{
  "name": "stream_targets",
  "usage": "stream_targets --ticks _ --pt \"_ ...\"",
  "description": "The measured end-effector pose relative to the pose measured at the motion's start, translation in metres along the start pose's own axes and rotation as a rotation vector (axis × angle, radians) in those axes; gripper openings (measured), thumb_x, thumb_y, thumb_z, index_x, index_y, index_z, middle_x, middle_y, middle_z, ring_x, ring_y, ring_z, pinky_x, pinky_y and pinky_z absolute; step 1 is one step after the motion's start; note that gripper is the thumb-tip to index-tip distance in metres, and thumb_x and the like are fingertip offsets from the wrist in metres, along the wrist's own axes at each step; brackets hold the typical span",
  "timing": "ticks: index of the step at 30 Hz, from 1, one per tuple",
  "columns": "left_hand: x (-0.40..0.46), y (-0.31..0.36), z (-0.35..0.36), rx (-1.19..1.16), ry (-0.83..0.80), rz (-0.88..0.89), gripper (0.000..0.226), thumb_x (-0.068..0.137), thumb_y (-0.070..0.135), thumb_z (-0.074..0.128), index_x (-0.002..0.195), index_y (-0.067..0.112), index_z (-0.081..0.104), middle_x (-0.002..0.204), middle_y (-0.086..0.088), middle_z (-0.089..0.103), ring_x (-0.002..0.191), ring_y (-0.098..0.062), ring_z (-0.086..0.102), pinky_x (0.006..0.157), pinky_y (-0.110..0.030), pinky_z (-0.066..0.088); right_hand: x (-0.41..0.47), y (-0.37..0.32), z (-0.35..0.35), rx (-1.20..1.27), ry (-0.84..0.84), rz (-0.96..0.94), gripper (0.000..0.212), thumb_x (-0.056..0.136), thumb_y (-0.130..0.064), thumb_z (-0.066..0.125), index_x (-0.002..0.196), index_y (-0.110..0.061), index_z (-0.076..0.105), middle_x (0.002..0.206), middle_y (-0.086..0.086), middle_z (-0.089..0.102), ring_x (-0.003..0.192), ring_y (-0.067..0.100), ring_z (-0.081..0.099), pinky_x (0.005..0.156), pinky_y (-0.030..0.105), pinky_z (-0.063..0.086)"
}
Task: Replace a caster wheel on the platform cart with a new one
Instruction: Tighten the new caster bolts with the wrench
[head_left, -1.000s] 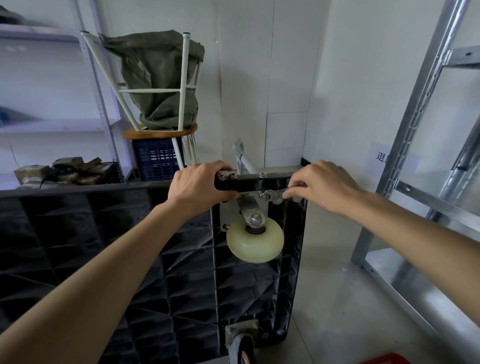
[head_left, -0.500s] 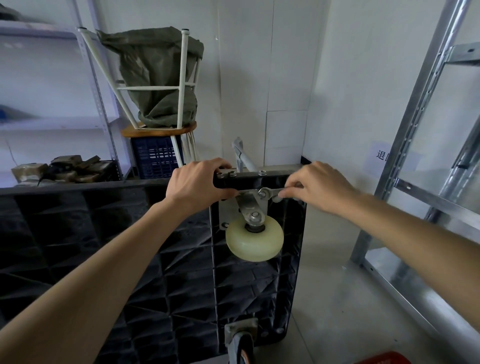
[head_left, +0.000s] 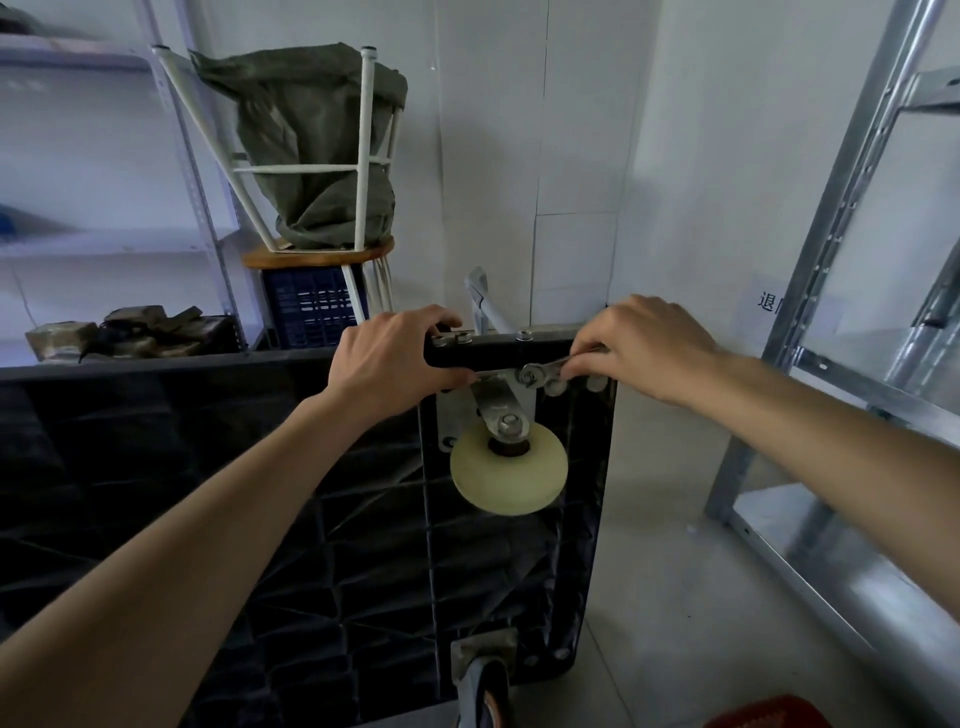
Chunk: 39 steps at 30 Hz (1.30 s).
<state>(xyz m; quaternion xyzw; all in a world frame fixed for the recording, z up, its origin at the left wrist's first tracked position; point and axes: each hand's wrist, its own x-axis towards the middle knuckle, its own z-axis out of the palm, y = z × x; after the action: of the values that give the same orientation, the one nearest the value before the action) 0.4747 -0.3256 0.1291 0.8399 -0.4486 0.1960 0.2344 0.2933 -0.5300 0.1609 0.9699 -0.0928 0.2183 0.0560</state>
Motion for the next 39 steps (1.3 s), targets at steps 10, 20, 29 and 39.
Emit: stream_targets --ticks 10,20,29,39 --pt "0.001 -0.001 0.000 0.019 -0.015 -0.010 0.065 0.075 0.070 0.070 0.131 0.044 0.053 0.115 0.014 0.068 0.103 -0.019 0.064 0.078 -0.033 0.036 0.006 -0.002 0.006 -0.108 0.029 -0.023 0.034 0.086 -0.060 0.065 0.095 -0.029 0.077 0.089 -0.001 0.072 0.089 0.027 0.065 0.069 0.032 0.041" --pt "0.002 -0.001 0.001 0.006 -0.020 -0.021 0.064 0.074 0.071 0.070 0.130 0.044 0.054 0.113 0.013 0.069 0.103 -0.021 0.064 0.084 -0.038 0.043 -0.016 -0.002 0.030 0.084 0.162 0.083 0.033 0.086 -0.060 0.064 0.085 -0.030 0.078 0.069 -0.003 0.070 0.072 0.022 0.064 0.062 0.035 0.049" --pt "0.003 0.000 -0.001 0.000 -0.024 -0.011 0.064 0.075 0.069 0.071 0.130 0.042 0.055 0.113 0.012 0.069 0.102 -0.019 0.064 0.080 -0.035 0.042 -0.025 -0.009 0.030 0.206 0.172 0.160 0.027 0.085 -0.061 0.065 0.080 -0.037 0.078 0.052 -0.001 0.054 0.054 0.017 0.051 0.049 0.022 0.029" --pt "-0.001 0.003 -0.003 0.020 -0.033 -0.003 0.062 0.078 0.067 0.070 0.132 0.041 0.053 0.117 0.012 0.068 0.106 -0.018 0.063 0.084 -0.036 0.043 -0.035 0.000 0.016 0.090 0.188 0.049 0.037 0.086 -0.062 0.057 0.086 -0.029 0.075 0.078 -0.011 0.070 0.067 0.014 0.061 0.058 0.030 0.047"
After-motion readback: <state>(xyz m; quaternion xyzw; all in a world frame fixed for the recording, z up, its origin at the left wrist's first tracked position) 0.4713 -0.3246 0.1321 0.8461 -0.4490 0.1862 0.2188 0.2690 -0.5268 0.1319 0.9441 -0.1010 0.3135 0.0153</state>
